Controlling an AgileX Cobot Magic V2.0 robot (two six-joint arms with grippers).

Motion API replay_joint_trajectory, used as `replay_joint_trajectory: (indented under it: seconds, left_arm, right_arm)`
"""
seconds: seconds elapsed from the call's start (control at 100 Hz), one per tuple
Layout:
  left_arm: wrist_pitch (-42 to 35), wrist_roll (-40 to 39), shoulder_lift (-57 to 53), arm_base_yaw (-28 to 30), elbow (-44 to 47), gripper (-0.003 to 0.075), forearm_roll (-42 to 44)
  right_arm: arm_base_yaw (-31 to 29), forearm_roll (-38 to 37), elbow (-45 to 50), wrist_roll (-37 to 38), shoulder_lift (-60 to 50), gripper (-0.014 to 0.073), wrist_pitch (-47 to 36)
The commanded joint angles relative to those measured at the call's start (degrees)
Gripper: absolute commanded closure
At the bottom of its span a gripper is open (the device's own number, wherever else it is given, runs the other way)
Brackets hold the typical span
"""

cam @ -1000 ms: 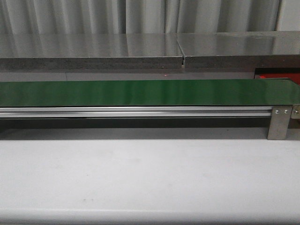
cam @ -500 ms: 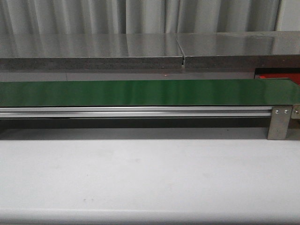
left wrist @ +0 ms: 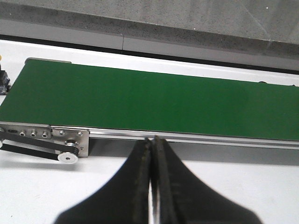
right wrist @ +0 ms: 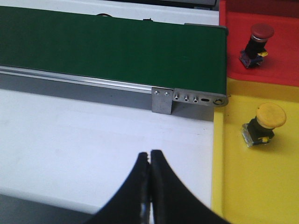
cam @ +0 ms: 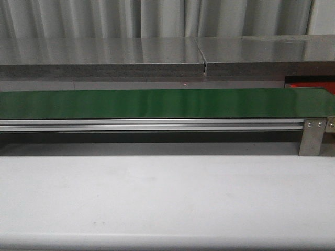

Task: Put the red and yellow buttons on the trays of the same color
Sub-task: 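Open the right gripper and withdraw it from the trays, then reach the left gripper to another red button in the cluster and grasp it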

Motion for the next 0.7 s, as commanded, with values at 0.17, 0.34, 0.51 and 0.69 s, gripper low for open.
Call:
replay_joint_trajectory:
  seconds: [0.17,0.34,0.51,0.69]
  left_arm:
    - [-4.32,-0.06,-0.15,-0.35,-1.55,0.0737,-0.65]
    - [-3.95,-0.06,-0.15,-0.35,-1.55,0.0582,-0.65]
    - [-3.96,-0.06,-0.15,-0.35,-1.55,0.0140,-0.65]
    - [-4.20,-0.06,-0.15,-0.35,-1.55,0.0041,-0.79]
  right_arm:
    - [0.06,0.61,-1.52,-0.16,-0.05,0.0660,-3.95]
    - [0.06,0.61,-1.52,-0.16,-0.05,0.0660,-3.95]
    - [0.06,0.61,-1.52,-0.16,-0.05,0.0660,-3.95]
    - [0.06,0.61,-1.52,-0.16,-0.05,0.0660,-3.95]
